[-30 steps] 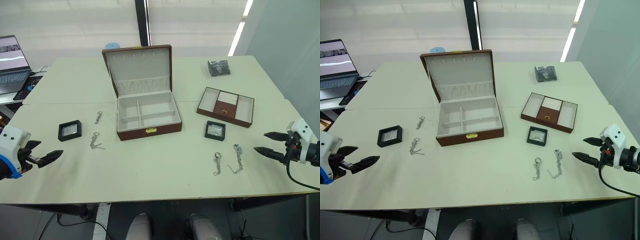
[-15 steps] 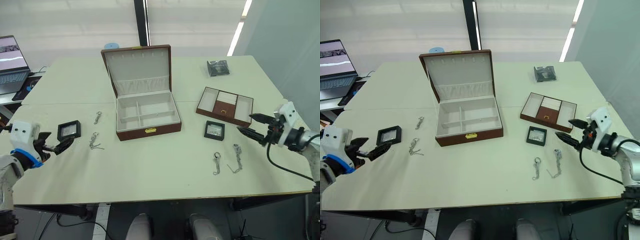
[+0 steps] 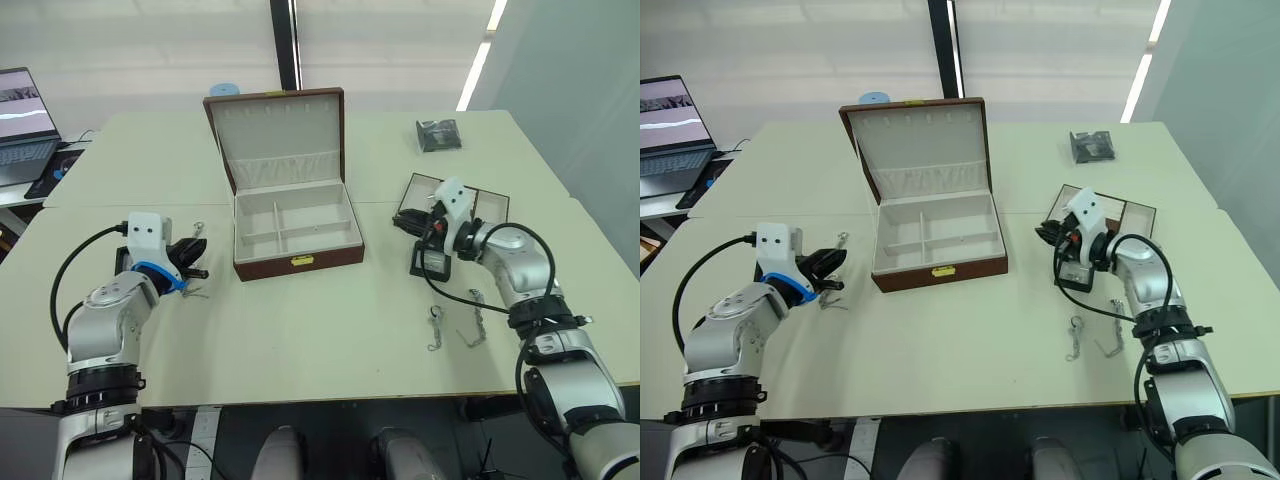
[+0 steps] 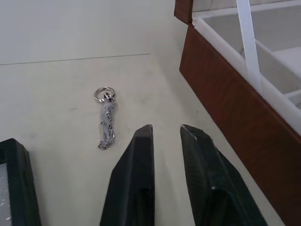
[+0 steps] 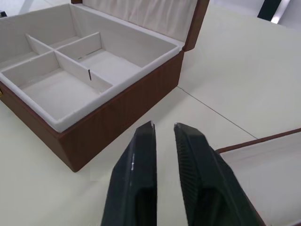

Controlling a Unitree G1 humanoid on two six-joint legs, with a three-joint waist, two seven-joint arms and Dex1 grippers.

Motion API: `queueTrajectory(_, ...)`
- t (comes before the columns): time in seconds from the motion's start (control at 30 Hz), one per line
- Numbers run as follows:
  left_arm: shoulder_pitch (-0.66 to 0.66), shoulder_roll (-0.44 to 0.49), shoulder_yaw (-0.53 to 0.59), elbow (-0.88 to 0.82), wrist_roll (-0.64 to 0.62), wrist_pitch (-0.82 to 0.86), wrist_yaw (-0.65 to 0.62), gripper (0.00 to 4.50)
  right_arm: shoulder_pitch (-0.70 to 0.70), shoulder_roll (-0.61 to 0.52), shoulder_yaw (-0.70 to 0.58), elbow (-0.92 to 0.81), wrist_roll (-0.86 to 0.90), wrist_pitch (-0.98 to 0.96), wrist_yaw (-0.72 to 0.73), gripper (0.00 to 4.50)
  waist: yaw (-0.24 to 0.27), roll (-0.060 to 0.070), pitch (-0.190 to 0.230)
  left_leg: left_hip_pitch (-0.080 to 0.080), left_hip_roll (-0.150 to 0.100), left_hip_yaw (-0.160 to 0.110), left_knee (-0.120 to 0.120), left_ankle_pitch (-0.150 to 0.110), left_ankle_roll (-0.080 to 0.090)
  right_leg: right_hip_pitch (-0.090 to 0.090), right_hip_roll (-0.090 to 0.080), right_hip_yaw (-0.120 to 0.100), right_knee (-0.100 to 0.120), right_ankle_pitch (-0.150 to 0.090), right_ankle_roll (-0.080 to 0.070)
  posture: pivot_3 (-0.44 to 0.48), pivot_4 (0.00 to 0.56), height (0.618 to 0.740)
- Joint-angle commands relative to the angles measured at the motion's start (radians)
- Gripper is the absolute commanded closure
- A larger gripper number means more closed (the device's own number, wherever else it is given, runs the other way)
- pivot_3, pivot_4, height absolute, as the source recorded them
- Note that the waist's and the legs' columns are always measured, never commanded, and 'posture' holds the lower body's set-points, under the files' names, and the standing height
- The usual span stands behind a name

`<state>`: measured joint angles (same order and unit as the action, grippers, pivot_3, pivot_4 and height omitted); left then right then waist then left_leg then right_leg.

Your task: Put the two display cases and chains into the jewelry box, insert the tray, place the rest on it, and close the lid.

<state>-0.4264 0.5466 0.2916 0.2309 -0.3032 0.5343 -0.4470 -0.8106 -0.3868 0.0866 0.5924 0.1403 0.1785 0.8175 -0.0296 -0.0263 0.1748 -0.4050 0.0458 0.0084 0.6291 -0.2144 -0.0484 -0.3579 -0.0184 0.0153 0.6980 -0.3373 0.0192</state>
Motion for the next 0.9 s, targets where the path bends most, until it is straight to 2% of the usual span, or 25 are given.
queueTrajectory(0.03, -0.053, -0.005, -0.009, 0.045, 0.016, -0.03, 0.015, 4.5, -0.065, 0.037, 0.012, 0.062, -0.029, -0.057, -0.02, 4.49, -0.002, 0.0, 0.0, 0.0, 0.0, 0.0, 0.0, 0.0, 0.0, 0.0, 0.0, 0.0, 0.0, 0.0, 0.0, 0.0, 0.15, 0.74)
queueTrajectory(0.4, -0.12, -0.055, -0.119, 0.144, 0.051, -0.036, -0.043, 4.5, -0.121, 0.148, 0.052, 0.199, -0.094, -0.09, -0.028, 4.49, -0.001, 0.0, 0.0, -0.001, 0.0, 0.0, 0.0, 0.0, 0.0, 0.0, 0.0, 0.0, 0.0, 0.0, 0.0, 0.0, 0.15, 0.74)
queueTrajectory(0.73, -0.125, -0.073, -0.148, 0.144, 0.055, -0.047, -0.095, 4.5, -0.086, 0.154, 0.057, 0.139, -0.083, -0.072, 0.022, 4.49, -0.001, 0.0, 0.0, -0.001, 0.0, 0.0, 0.0, 0.0, 0.0, -0.001, 0.0, 0.0, 0.0, 0.0, 0.0, 0.0, 0.15, 0.74)
queueTrajectory(0.9, -0.11, -0.079, -0.167, 0.117, 0.05, -0.043, -0.133, 4.5, -0.043, 0.142, 0.062, 0.053, -0.057, -0.039, 0.083, 4.49, -0.001, 0.0, 0.0, -0.002, 0.0, 0.0, 0.0, 0.0, 0.0, -0.001, 0.0, 0.0, 0.0, 0.0, 0.0, 0.0, 0.15, 0.74)
